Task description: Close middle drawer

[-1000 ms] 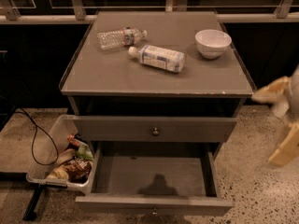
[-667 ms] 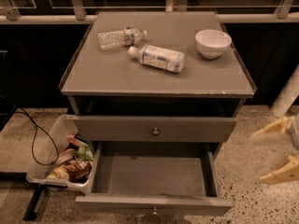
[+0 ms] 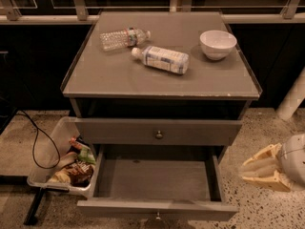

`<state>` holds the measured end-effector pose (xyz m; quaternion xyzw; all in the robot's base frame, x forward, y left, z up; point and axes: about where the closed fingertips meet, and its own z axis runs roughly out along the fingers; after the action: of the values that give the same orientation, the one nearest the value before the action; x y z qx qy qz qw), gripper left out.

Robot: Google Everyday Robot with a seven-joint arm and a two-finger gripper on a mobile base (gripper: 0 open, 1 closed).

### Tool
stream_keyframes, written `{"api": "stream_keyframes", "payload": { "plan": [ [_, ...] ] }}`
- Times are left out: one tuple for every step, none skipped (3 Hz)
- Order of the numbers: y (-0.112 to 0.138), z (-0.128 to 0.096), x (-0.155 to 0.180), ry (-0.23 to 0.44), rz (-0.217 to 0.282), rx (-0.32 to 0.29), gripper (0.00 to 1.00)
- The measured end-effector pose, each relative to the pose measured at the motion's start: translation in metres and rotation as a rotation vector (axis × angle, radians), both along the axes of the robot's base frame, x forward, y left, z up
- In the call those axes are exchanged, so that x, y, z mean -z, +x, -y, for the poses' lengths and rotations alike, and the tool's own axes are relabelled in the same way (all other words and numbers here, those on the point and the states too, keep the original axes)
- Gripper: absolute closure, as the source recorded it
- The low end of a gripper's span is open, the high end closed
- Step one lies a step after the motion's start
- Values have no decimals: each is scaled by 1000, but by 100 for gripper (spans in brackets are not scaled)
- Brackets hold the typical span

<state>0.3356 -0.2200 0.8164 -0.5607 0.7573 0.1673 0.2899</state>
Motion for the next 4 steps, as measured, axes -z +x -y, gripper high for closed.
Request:
{"api": "stream_keyframes", "payload": {
  "plan": [
    [0,0,0,0,0,0,100],
    [8,-10,22,30,20,39,100],
    [17,-40,73,94,17,91,100],
    [31,-65,116,146,46,119,100]
  ]
}}
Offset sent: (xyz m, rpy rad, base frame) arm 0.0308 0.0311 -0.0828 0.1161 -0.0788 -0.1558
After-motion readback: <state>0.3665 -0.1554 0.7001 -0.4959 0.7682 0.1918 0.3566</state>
